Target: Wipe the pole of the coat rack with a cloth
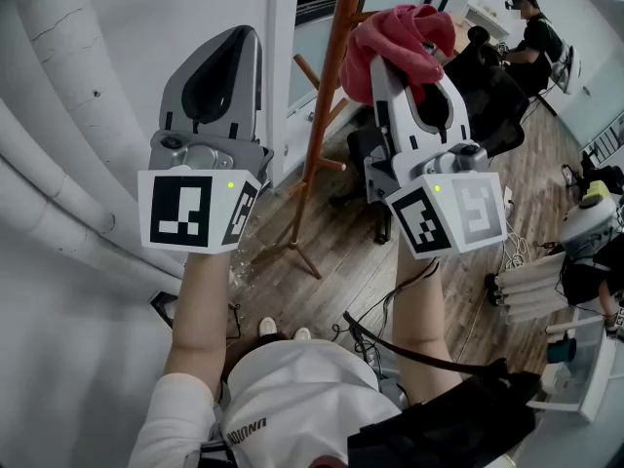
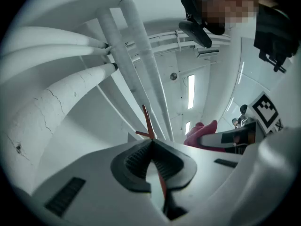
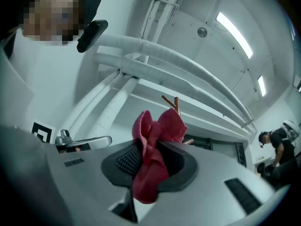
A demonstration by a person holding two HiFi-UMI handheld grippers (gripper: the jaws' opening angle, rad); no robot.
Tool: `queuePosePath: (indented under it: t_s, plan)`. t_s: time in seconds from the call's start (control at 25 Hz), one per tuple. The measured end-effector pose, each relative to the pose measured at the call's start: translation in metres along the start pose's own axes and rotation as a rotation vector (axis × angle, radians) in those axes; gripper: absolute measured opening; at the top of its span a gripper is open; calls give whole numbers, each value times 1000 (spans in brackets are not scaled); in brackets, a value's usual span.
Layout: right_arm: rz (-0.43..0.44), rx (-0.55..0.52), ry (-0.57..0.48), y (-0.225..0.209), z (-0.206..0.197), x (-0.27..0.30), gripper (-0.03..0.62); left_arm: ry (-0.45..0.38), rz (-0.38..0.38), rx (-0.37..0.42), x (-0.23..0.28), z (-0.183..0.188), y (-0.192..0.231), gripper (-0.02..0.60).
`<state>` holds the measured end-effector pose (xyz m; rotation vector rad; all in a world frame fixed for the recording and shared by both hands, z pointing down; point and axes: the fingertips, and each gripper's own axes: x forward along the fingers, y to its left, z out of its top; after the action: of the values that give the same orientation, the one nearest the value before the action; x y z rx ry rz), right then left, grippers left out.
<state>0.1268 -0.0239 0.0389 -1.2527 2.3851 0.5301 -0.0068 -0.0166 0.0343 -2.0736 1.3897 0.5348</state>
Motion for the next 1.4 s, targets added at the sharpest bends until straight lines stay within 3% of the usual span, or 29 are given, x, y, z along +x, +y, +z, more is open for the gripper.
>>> queuePosePath:
  t_s: [0.88, 1.4]
  plan:
    - [20, -17, -35, -19, 7, 19, 91, 43, 35, 34, 5, -17, -10, 14]
    - [-62, -171, -110, -52, 41, 88, 91, 2, -48, -36, 57, -49, 19, 13]
